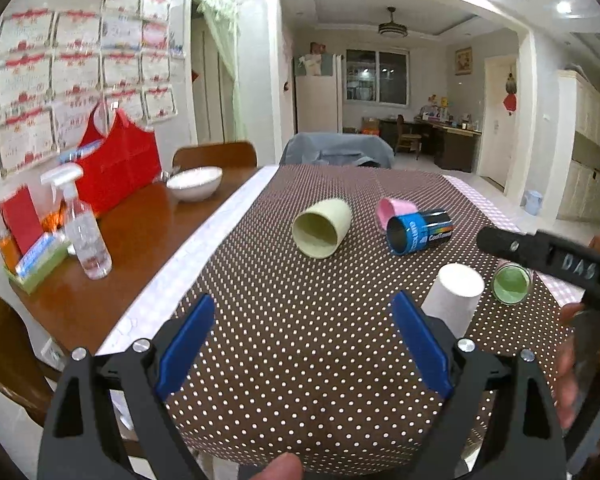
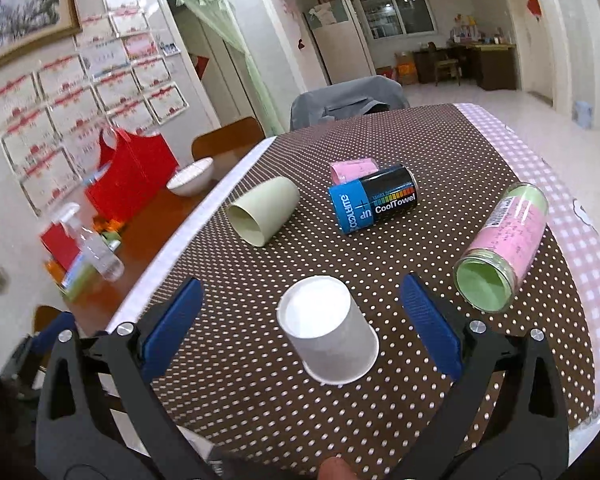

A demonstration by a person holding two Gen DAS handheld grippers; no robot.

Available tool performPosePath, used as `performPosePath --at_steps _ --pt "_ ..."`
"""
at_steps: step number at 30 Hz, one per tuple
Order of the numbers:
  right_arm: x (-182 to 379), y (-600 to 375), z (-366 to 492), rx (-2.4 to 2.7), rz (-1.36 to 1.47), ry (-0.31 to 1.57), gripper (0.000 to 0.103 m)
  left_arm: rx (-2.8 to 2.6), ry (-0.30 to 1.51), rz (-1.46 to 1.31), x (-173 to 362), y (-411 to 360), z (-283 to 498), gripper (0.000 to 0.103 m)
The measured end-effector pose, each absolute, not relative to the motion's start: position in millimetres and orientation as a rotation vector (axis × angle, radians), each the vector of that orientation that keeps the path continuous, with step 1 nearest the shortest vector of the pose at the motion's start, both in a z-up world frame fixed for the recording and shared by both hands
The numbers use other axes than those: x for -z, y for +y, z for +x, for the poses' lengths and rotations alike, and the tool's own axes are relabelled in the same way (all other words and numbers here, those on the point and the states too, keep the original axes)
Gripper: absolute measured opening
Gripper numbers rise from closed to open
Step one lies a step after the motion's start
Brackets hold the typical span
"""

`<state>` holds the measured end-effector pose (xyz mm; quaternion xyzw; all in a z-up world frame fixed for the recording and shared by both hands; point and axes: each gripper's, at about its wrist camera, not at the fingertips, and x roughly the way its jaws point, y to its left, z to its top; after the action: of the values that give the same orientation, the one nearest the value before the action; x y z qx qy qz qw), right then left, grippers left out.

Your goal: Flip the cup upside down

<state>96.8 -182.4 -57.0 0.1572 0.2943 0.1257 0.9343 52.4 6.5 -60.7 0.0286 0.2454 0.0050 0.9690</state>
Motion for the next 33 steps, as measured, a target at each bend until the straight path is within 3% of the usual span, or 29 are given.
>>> performPosePath --at_steps 17,33 --pt "-5.6 -193.7 -1.9 -0.083 0.202 0.362 0.097 0.027 0.365 0.119 5.9 -17.6 11.2 0.089" --pt "-8.0 -178.3 -41.5 0.030 0.084 0.259 0.097 -0.001 0.288 0.075 -11.8 -13.5 -22.4 0.089"
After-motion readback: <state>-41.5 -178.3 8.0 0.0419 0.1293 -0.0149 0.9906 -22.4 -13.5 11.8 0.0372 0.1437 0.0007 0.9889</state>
